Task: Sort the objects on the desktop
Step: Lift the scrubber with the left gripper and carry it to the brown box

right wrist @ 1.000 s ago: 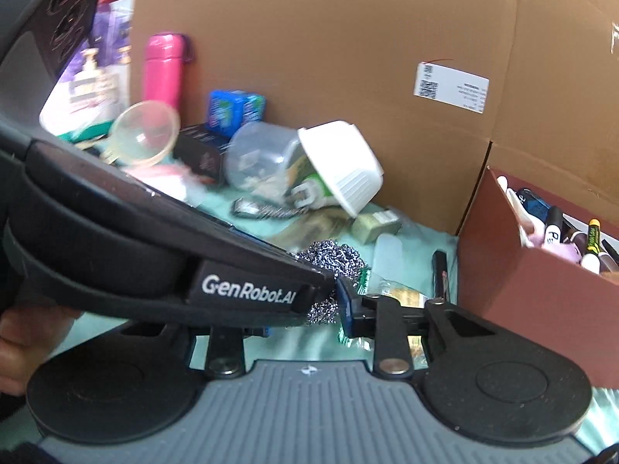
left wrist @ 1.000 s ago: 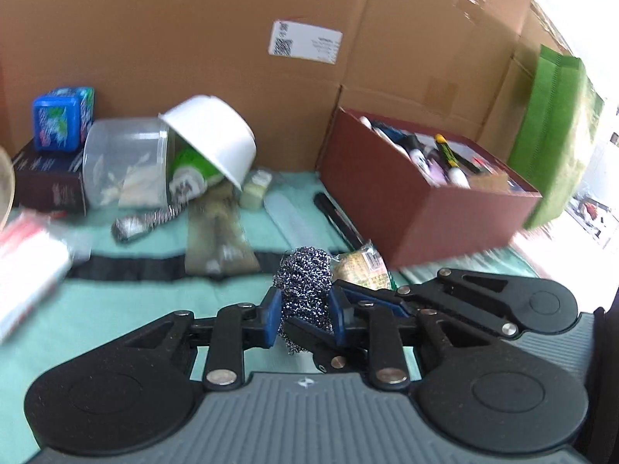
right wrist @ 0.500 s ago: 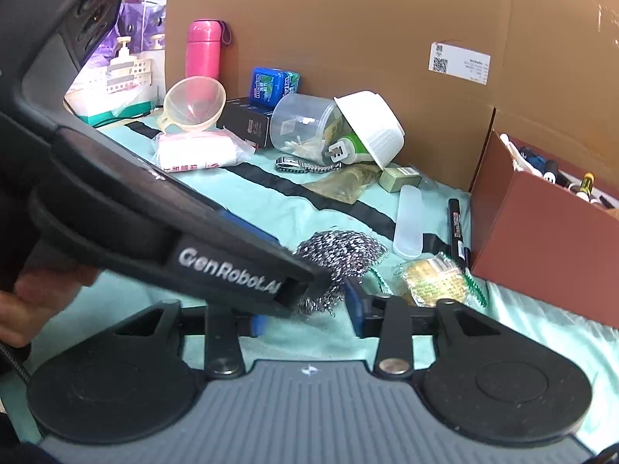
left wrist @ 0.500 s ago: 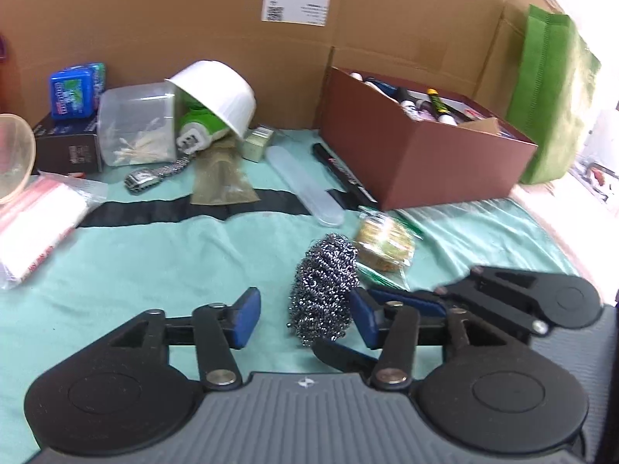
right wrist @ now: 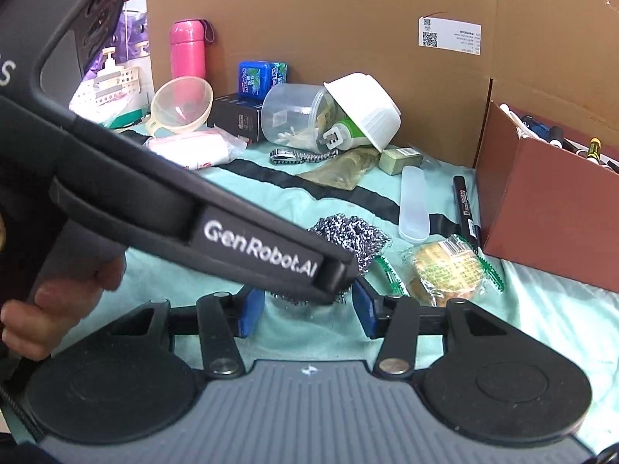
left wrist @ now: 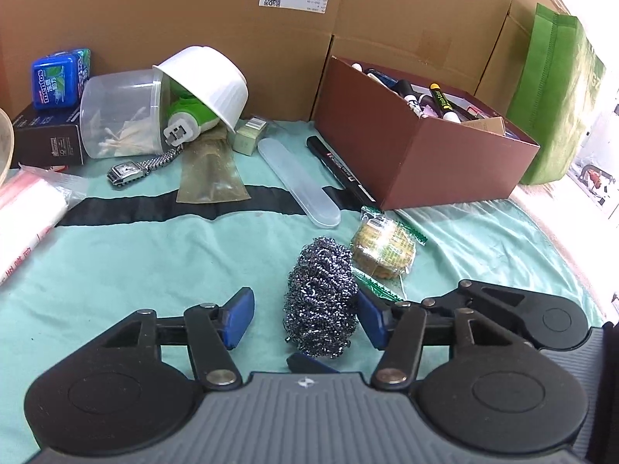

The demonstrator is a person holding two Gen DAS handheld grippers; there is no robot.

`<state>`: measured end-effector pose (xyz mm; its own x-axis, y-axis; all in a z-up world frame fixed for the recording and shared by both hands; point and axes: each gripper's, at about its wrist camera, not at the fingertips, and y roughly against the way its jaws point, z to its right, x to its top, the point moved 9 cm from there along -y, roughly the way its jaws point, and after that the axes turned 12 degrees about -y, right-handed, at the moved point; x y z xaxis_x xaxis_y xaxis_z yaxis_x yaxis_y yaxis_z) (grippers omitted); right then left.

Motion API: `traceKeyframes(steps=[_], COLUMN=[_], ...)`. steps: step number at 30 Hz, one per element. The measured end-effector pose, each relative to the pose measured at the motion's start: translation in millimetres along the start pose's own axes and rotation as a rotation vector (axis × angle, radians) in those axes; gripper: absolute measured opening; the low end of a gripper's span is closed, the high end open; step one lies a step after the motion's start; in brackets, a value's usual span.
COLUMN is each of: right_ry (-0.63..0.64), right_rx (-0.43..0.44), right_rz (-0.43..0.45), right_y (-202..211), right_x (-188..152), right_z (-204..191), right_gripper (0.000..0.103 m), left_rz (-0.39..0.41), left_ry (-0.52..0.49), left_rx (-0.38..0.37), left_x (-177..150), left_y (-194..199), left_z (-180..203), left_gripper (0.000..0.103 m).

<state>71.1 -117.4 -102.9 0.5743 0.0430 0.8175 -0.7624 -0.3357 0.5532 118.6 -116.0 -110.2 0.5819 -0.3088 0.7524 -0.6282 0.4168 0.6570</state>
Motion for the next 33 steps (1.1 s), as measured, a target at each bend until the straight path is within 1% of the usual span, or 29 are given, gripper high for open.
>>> traceKeyframes(steps=[1,2,3,5,8,11,15,19,24,26,33], right_ry=[-0.007,-0.015,-0.022,-0.023,-0.010,-0.010,0.002,0.000,-0.014,-0.019,-0.078], right_rx=[-0.006,-0.010,-0.010,-0.007,-0.003,0.010,0.009,-0.024,-0.107,-0.148,-0.272], right_rz=[-0.002,-0.002,-0.003,-0.002,0.016,0.052,0.130,0.222,0.327,0.357,0.406], right_y=[-1,-1,-1,1,5,14,31,48,67,72,83], right_x=[0,1,1,1,3,11,30,56,87,97,120], right_z=[1,3,4,3,0,-1,2,17,53,70,141], right_gripper=[0.045,0.041,0.039,0.035,0.034,0.034,0.034,0.034,0.034,0.034,0.034], left_rz=[0.001,0.002,0.004,0.007,0.023,0.055,0.128,0.198,0.279,0.305,0.316], left_ry=[0.003,0.006,0.009,-0.010,-0.019,-0.018,-0.047,-0.082,-0.175,-0.208,-0.264], left_rx=[-0.005,-0.022,-0.048,-0.032,-0.014,-0.004,0.011,-0.004,-0.037,-0.064,-0.204], left_x=[0,0,0,1,4,14,39,74,121,138,189], left_y=[-1,0,1,4,12,23,38,43,34,27,-17], left_z=[0,2,4,7,9,10,19,34,68,84,130], left_gripper=[0.057,0.045,0.036,0.036,0.035,0.035,0.035,0.035,0.035,0.035,0.035])
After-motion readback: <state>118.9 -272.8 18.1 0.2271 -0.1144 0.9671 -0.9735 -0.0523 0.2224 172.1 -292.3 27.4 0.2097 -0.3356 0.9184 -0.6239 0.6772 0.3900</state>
